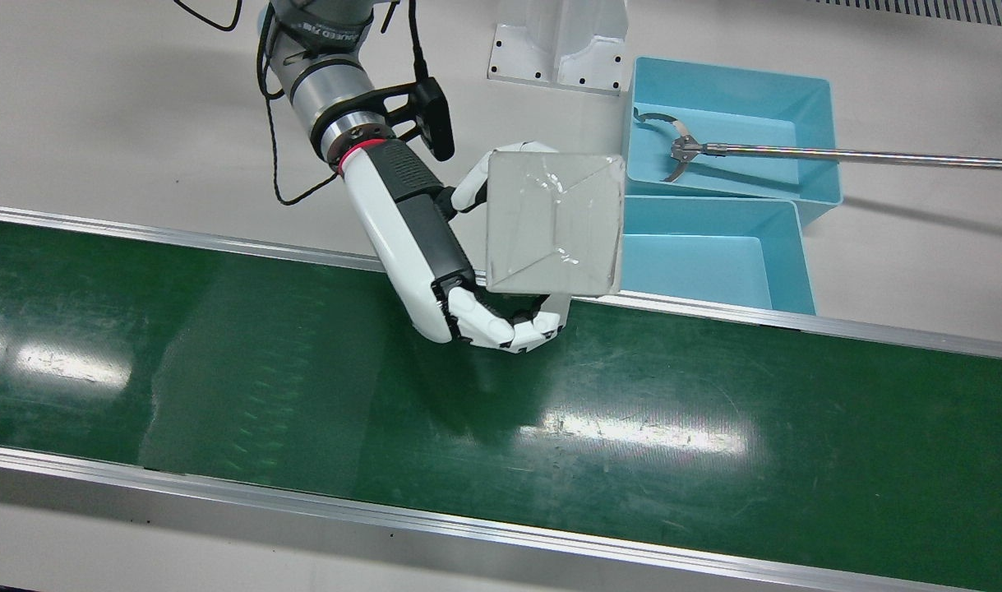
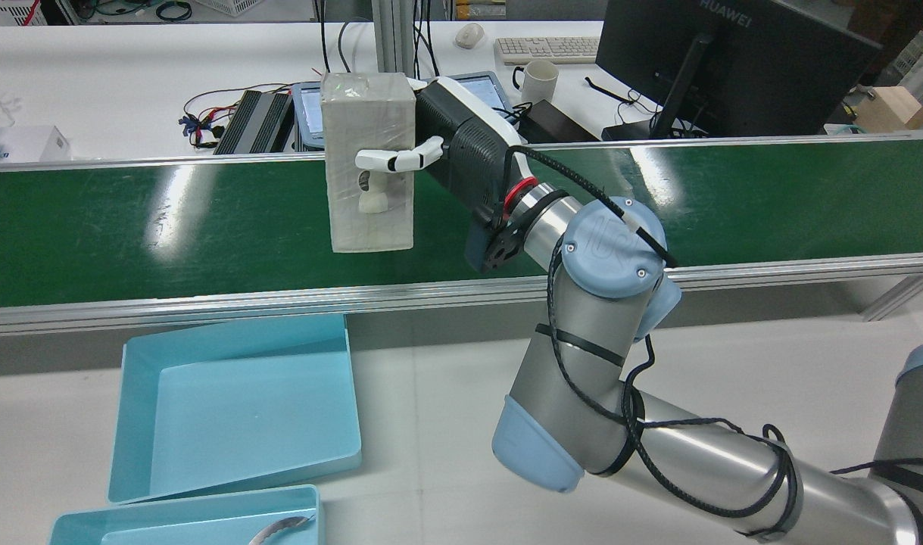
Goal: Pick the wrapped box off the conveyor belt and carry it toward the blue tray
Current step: 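Lift the box off the belt and carry it over the blue tray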
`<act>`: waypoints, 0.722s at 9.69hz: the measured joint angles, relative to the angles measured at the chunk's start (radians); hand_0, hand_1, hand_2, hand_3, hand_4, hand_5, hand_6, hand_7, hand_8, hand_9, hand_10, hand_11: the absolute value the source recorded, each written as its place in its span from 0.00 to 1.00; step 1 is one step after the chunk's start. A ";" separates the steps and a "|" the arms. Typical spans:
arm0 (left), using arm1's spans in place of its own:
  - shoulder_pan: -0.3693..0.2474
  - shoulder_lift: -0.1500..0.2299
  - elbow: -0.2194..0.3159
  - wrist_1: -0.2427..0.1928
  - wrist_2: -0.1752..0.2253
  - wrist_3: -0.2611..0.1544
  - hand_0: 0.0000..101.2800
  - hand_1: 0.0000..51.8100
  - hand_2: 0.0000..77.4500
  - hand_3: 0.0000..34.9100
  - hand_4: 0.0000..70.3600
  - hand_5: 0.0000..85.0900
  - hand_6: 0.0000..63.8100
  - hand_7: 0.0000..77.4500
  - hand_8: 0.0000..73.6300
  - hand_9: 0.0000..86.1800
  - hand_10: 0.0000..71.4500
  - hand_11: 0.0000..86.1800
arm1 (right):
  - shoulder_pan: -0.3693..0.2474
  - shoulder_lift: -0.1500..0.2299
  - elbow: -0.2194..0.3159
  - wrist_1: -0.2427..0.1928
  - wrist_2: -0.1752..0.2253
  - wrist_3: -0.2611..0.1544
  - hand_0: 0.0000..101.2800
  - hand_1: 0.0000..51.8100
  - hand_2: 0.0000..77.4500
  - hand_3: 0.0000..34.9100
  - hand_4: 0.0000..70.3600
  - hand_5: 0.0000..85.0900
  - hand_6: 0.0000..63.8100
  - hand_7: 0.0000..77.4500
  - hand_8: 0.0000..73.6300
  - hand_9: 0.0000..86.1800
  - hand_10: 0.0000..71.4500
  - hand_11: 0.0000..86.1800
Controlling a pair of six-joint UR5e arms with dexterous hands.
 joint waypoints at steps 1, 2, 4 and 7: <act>0.000 0.000 0.000 0.000 0.000 0.000 0.00 0.00 0.01 0.00 0.01 0.01 0.01 0.01 0.01 0.00 0.01 0.00 | -0.057 0.001 0.026 -0.011 0.030 -0.034 0.43 0.03 0.49 0.03 0.29 0.62 0.54 0.58 0.67 0.53 0.82 0.37; 0.000 0.000 0.000 0.000 0.000 0.000 0.00 0.00 0.01 0.00 0.01 0.01 0.00 0.01 0.01 0.01 0.01 0.01 | -0.121 0.001 0.039 -0.015 0.074 -0.071 0.42 0.03 0.49 0.01 0.29 0.63 0.55 0.58 0.68 0.54 0.84 0.37; 0.000 0.000 0.000 0.000 0.000 0.000 0.00 0.00 0.01 0.00 0.00 0.01 0.01 0.01 0.01 0.01 0.01 0.01 | -0.241 0.002 0.040 -0.003 0.164 -0.150 0.42 0.03 0.49 0.01 0.29 0.63 0.57 0.59 0.72 0.58 0.90 0.38; 0.000 0.000 0.000 0.000 0.000 0.000 0.00 0.00 0.01 0.00 0.01 0.01 0.01 0.01 0.01 0.00 0.01 0.01 | -0.298 -0.004 0.013 0.070 0.177 -0.186 0.43 0.01 0.45 0.00 0.23 0.65 0.58 0.59 0.63 0.67 0.83 0.47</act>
